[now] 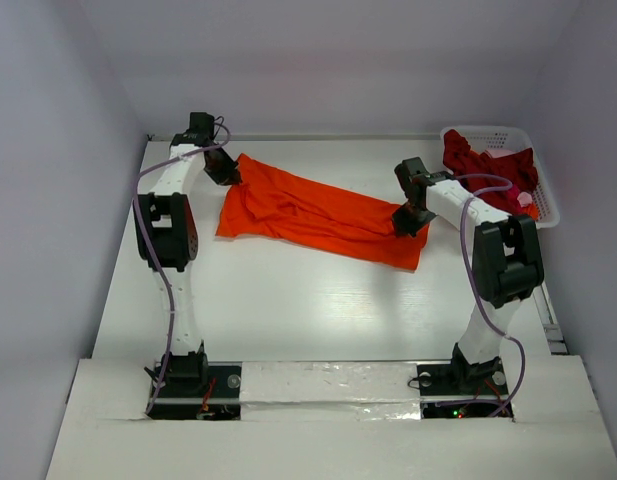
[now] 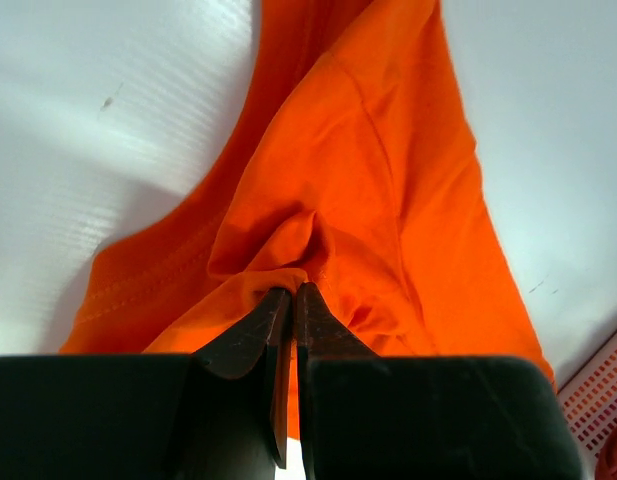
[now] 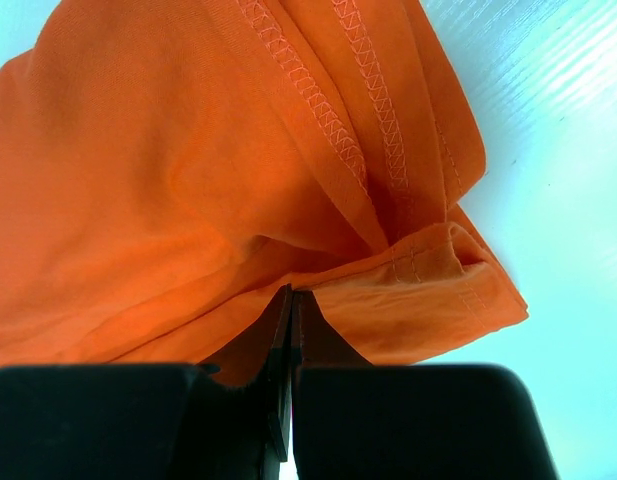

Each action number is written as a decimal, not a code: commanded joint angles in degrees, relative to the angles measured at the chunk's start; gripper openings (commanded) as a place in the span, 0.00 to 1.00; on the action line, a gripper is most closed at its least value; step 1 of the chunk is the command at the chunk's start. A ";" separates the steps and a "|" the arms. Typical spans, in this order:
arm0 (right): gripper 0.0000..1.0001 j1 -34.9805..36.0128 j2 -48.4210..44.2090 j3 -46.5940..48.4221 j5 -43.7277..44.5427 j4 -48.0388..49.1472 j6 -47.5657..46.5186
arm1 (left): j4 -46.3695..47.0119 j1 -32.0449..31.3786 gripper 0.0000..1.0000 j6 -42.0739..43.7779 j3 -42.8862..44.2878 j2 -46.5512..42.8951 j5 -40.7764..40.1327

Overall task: Fold and stack the t-shirts
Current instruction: Fold the tshirt

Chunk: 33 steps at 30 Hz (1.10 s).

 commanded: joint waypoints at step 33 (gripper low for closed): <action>0.00 -0.39 0.44 1.90 2.16 2.35 -2.89 | 0.76 2.99 0.70 0.93 -0.05 -8.71 -8.12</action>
